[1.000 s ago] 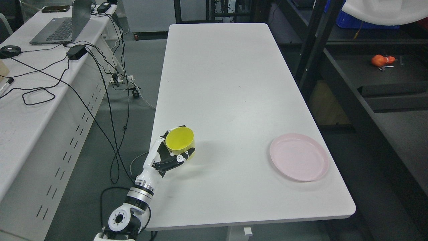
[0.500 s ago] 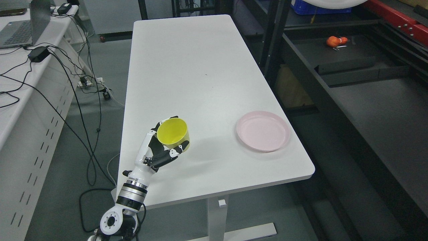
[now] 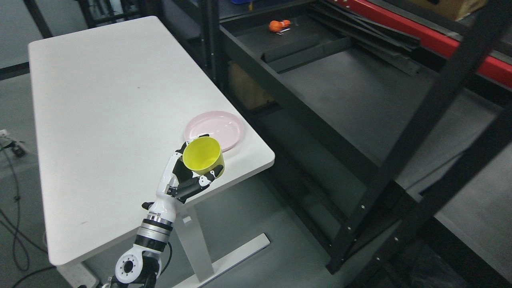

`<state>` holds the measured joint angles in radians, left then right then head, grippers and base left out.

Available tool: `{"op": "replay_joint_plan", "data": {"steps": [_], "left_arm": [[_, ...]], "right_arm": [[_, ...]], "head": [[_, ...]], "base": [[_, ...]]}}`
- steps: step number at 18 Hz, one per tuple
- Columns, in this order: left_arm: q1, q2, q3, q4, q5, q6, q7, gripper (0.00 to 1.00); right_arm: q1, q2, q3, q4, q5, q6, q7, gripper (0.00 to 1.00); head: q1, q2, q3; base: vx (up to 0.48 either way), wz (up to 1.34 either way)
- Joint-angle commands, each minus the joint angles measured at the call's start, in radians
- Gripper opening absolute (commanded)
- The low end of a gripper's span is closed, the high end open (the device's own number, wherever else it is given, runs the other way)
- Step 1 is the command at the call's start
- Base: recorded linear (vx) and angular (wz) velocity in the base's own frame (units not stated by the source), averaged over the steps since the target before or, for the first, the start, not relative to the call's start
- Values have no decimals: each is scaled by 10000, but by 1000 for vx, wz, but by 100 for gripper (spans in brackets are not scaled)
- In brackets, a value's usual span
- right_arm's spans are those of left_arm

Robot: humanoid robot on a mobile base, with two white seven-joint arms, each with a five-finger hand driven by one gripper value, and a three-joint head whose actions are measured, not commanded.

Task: Place yellow IKEA cup on middle right shelf
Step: 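Hold the yellow cup in the left hand while turning toward the shelves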

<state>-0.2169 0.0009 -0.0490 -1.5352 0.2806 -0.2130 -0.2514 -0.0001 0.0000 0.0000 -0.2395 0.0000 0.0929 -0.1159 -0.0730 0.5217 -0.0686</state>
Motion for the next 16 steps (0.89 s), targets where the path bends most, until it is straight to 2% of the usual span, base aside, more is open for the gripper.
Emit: {"op": "replay_joint_plan", "data": {"steps": [1, 10, 16], "left_arm": [[37, 165, -16, -417, 1, -2, -2, 0], [52, 165, -46, -846, 1, -2, -2, 0], [37, 165, -567, -954, 1, -94, -2, 1]], "right_arm": [[139, -175, 169, 2, -245, 7, -7, 99], [139, -175, 169, 2, -245, 7, -7, 99], [139, -175, 169, 2, -245, 7, -7, 99]], "head": [[0, 0, 0], [0, 0, 0], [0, -1, 0]], "base": [[-228, -854], [-220, -1021], [-159, -1016]]}}
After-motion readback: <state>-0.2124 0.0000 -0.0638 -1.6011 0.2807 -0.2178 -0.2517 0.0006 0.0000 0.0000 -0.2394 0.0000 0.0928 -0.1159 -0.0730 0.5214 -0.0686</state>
